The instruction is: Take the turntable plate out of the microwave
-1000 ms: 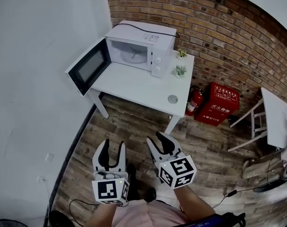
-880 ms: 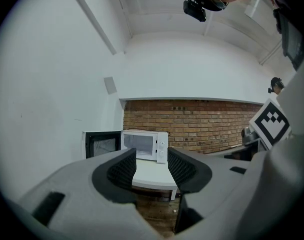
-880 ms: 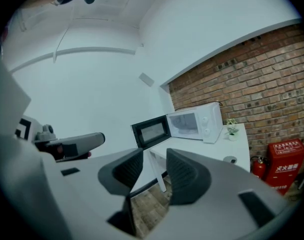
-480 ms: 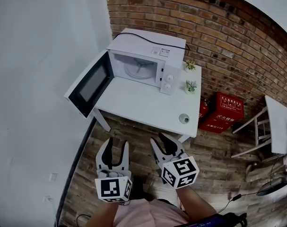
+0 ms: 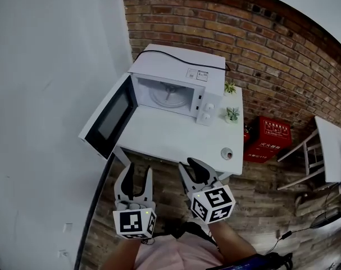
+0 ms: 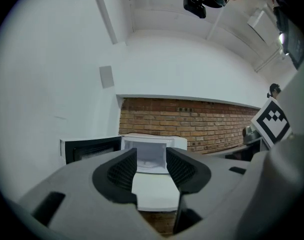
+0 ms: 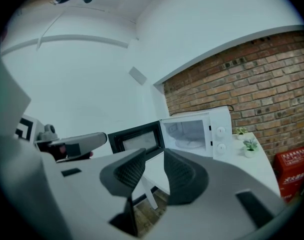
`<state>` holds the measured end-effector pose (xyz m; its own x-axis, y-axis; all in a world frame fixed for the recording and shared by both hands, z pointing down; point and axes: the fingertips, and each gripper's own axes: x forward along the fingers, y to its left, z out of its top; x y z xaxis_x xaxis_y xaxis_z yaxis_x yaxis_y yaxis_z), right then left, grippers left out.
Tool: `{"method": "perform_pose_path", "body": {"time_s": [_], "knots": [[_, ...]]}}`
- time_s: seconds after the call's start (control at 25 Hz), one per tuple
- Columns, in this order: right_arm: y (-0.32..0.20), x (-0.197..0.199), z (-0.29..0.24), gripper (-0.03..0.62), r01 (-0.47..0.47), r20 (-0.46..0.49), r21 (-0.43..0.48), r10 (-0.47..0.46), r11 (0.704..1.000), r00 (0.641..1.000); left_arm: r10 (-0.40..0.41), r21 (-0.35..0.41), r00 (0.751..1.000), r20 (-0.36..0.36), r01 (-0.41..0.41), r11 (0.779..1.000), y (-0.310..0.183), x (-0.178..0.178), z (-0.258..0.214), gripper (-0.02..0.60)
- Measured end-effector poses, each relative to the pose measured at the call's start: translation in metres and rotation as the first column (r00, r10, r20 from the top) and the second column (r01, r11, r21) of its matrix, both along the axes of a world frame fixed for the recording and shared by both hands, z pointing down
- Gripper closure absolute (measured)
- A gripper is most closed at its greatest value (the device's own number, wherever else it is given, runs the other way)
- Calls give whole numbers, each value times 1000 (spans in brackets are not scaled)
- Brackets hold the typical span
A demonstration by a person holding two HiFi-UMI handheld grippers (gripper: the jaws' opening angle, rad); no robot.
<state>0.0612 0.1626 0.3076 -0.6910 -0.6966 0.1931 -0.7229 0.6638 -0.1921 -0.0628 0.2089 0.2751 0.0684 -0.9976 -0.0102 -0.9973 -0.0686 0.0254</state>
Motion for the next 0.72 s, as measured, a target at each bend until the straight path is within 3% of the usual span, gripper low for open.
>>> {"method": "perform_pose_path", "body": {"time_s": [0.72], "knots": [[-81,-16,36,484,-37,6,-68,38,997,999,57,-114,998,-2,-57,992,-79,-12,50,411]]}}
